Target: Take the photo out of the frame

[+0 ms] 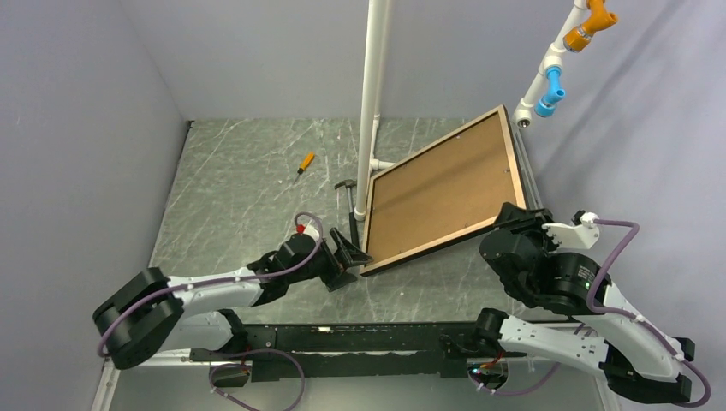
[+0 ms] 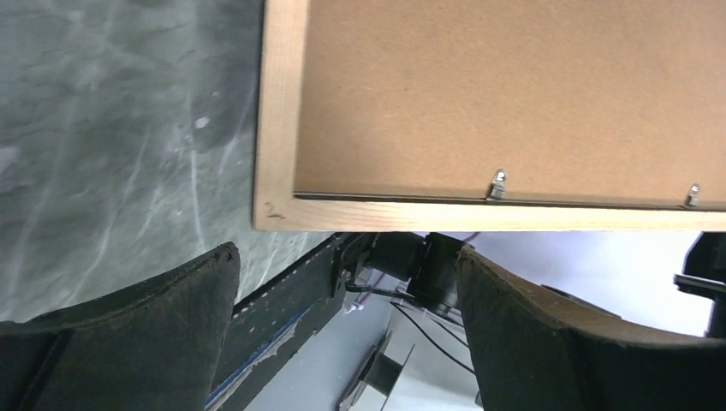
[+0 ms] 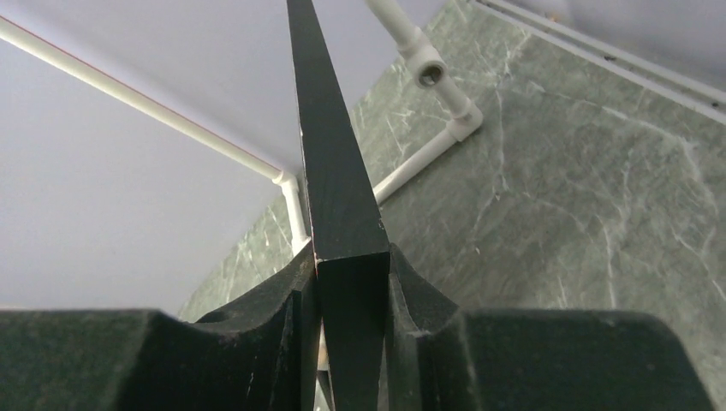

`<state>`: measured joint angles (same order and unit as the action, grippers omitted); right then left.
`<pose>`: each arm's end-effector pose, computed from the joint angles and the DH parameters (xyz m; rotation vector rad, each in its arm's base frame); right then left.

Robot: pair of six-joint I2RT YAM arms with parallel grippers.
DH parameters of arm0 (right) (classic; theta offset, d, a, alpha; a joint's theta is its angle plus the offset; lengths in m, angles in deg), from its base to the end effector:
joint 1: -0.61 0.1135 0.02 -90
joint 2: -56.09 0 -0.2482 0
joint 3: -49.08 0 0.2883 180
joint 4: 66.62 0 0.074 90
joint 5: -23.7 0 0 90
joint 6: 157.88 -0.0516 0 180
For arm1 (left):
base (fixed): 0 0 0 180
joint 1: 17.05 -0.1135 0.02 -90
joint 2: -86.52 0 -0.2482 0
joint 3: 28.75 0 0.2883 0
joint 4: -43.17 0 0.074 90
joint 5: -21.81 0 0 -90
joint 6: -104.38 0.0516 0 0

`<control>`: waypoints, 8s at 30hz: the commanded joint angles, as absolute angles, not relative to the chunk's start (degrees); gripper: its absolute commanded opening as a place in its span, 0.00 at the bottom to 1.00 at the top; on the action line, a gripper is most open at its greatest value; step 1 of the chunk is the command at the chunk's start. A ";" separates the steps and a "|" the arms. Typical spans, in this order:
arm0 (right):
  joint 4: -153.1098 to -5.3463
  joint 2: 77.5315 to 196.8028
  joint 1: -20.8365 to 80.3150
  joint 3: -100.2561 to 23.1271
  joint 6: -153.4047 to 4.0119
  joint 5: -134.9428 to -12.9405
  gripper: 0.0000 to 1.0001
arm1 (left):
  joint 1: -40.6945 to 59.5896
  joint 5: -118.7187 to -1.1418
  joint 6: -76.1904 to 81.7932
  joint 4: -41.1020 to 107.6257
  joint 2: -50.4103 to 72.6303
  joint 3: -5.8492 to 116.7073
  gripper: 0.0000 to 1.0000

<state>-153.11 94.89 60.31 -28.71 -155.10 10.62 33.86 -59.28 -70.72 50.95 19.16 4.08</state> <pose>0.0982 0.0683 0.3872 0.8966 1.4967 0.2445 0.1663 -0.2174 0.1229 -0.6104 2.3863 -1.4766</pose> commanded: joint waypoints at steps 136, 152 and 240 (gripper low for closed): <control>-107.40 158.88 67.85 -22.57 -121.23 -28.46 0.35 | 34.47 -76.34 -36.14 3.79 44.00 19.23 1.00; -106.48 144.59 75.34 -12.35 -120.91 -31.28 0.23 | 34.27 -77.08 -35.49 2.70 41.14 21.22 0.99; -103.02 107.38 34.20 -0.32 -98.77 -82.42 0.92 | -1.06 -74.11 -8.78 -16.11 -30.93 73.31 0.00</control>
